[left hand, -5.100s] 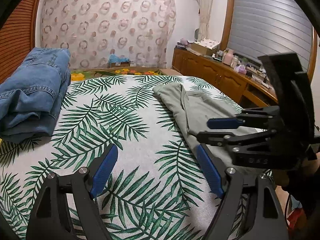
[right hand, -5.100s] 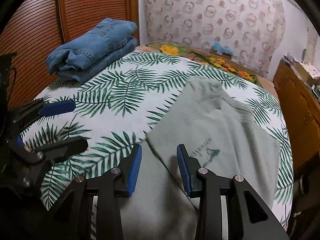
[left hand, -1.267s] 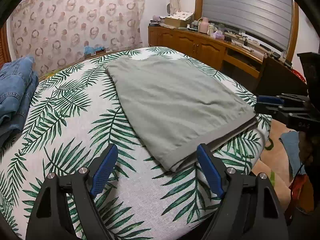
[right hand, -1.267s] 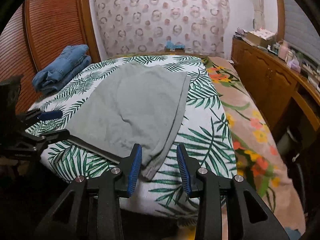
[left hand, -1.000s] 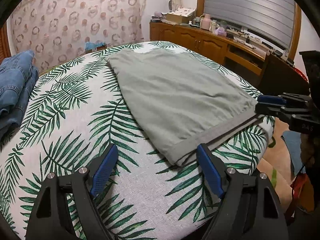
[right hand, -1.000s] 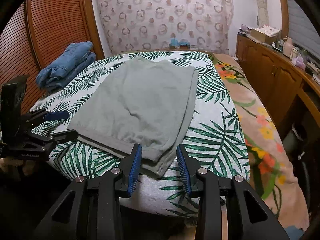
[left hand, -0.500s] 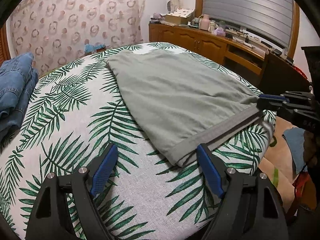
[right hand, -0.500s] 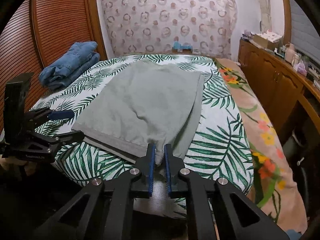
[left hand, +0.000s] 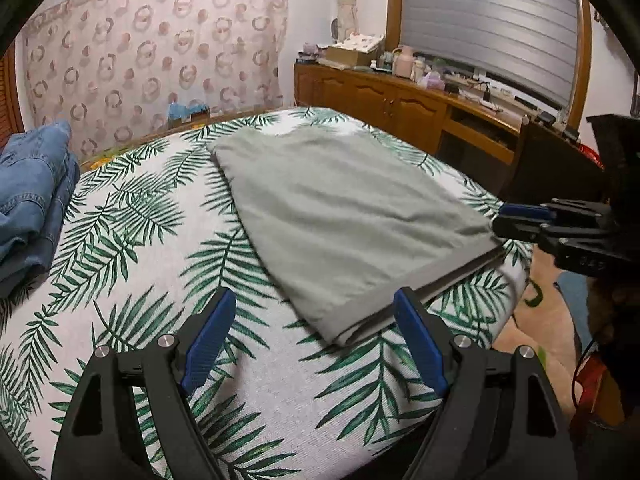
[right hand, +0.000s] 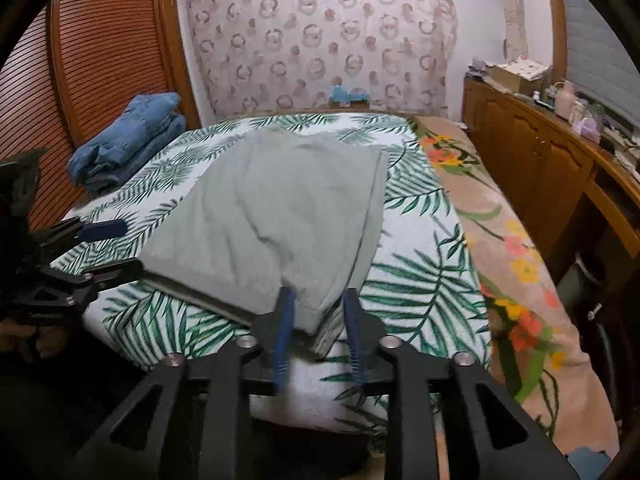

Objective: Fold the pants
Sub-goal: 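Pull the hem edge with the right gripper to straighten the fold, then grasp the grey sweatshirt's end with both grippers and lift it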

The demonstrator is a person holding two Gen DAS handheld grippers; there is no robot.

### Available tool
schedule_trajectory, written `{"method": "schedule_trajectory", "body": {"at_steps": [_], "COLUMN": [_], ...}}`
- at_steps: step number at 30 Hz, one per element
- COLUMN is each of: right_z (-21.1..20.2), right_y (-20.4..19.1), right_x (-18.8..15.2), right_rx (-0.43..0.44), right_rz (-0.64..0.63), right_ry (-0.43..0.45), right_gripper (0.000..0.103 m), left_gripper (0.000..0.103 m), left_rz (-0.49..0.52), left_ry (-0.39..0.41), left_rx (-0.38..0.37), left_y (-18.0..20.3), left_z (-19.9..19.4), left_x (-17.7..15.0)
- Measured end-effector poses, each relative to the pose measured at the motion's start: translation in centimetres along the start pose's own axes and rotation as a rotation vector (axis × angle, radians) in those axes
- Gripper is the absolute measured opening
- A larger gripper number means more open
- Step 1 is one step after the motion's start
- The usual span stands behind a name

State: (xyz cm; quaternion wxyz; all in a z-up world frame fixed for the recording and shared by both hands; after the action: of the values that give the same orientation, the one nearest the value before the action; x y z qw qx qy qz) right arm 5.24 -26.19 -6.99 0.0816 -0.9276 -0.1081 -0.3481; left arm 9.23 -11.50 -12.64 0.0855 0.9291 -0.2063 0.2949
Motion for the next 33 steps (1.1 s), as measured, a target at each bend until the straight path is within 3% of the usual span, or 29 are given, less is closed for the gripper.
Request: {"method": "schedule_trajectory", "body": {"at_steps": [7, 15, 19, 22, 26, 30, 33], "right_z": [2.0, 2.3, 2.3, 2.4, 2.7, 2.9, 2.8], "right_y": [1.1, 0.4, 0.0, -0.3, -0.2, -0.3, -0.4], "right_x": [0.2, 0.2, 0.1, 0.1, 0.1, 0.0, -0.1], "right_rx": [-0.009, -0.011, 0.020, 0.029, 0.038, 0.038, 0.039], "right_rz": [0.079, 0.046, 0.028, 0.012, 0.017, 0.019, 0.019], "right_ry": [-0.057, -0.062, -0.063, -0.064, -0.060, -0.056, -0.055], "right_gripper": [0.035, 0.035, 0.018, 0.011, 0.010, 0.010, 0.009], "left_gripper": [0.082, 0.082, 0.081, 0.072, 0.056, 0.050, 0.039], "left_rz": [-0.024, -0.040, -0.035, -0.029, -0.015, 0.011, 0.018], "left_ry": [-0.041, -0.060, -0.061, -0.063, -0.057, -0.060, -0.056], "left_rx": [0.005, -0.005, -0.005, -0.018, -0.038, -0.037, -0.054], "left_y": [-0.7, -1.0, -0.9, -0.7, -0.3, 0.6, 0.9], "left_z": [1.3, 2.0, 2.0, 2.1, 1.9, 1.9, 1.9], "left_x": [-0.3, -0.6, -0.6, -0.6, -0.8, -0.9, -0.8]}}
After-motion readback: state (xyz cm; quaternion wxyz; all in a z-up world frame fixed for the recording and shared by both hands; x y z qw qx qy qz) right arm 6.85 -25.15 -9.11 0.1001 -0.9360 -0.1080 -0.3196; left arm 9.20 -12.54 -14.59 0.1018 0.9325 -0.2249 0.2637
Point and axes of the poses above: each gripper's, at about its wrist camera, not at the fingertips, and z roughly the way its jaws point, y to its right, x to its top, the point moved 4 cm from there along z, roughly the way its jaws point, and after that the axes turned 13 degrees about -y, right-handed, at the moved point
